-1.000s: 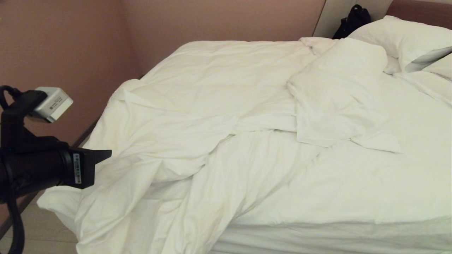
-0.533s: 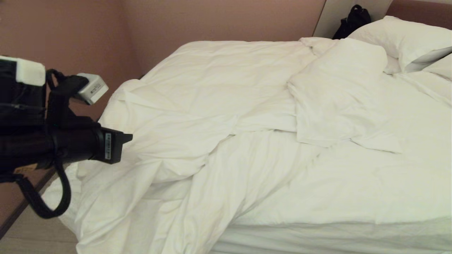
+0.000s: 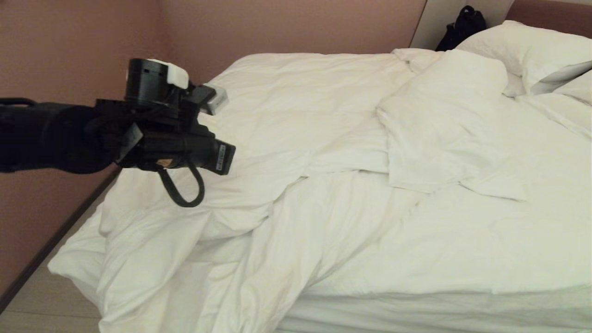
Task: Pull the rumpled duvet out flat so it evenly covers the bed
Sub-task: Flatten the corners of the folded blanket
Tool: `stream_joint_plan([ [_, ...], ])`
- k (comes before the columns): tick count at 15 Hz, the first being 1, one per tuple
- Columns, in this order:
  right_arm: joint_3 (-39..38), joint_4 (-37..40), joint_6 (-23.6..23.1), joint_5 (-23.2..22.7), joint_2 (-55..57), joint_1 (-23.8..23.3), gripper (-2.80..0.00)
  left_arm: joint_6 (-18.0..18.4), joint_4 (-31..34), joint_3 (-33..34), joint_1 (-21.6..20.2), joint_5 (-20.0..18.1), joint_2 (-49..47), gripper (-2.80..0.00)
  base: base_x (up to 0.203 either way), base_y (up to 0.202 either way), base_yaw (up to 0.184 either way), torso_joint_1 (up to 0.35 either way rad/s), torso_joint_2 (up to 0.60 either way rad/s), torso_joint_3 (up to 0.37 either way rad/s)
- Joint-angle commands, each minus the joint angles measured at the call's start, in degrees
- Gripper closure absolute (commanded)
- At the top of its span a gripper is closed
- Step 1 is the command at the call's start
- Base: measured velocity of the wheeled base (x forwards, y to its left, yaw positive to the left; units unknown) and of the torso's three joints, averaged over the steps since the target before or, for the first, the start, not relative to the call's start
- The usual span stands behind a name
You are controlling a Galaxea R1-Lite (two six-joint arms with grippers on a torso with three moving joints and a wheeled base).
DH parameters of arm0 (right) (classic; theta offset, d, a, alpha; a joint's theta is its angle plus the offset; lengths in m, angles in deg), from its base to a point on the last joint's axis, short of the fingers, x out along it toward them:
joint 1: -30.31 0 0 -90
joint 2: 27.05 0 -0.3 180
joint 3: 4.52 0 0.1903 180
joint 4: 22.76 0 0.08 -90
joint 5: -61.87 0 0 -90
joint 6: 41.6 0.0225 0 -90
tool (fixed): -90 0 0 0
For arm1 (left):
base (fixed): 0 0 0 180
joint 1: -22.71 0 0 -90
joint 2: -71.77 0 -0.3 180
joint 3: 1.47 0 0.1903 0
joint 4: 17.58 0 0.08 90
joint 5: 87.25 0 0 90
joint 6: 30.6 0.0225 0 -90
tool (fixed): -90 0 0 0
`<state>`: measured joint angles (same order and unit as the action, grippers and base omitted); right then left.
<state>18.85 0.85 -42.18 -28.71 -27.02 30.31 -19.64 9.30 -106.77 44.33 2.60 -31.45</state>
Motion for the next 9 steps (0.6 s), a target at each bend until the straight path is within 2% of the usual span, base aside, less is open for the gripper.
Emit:
stream_joint_plan([
  [1,0.0,0.0,0.0,0.0,0.0,0.0,0.00,1.9,-0.3,-4.0,1.7,0.1,-7.5,0.00,0.000,0.000,0.000,0.000,0.00,0.000],
  [3,0.0,0.0,0.0,0.0,0.0,0.0,0.00,4.7,-0.8,-6.7,3.8,0.2,-10.4,0.00,0.000,0.000,0.000,0.000,0.00,0.000],
  [6,0.0,0.0,0.0,0.0,0.0,0.0,0.00,5.2,-0.8,-7.7,6.5,2.6,-11.0,0.00,0.000,0.000,0.000,0.000,0.00,0.000],
  [7,0.0,0.0,0.0,0.0,0.0,0.0,0.00,6.3,-0.9,-8.0,7.1,3.9,-11.4,-2.80,0.000,0.000,0.000,0.000,0.00,0.000],
  [9,0.0,0.0,0.0,0.0,0.0,0.0,0.00,8.8,-1.0,-9.8,8.2,6.7,-13.4,-2.80,0.000,0.000,0.000,0.000,0.00,0.000],
])
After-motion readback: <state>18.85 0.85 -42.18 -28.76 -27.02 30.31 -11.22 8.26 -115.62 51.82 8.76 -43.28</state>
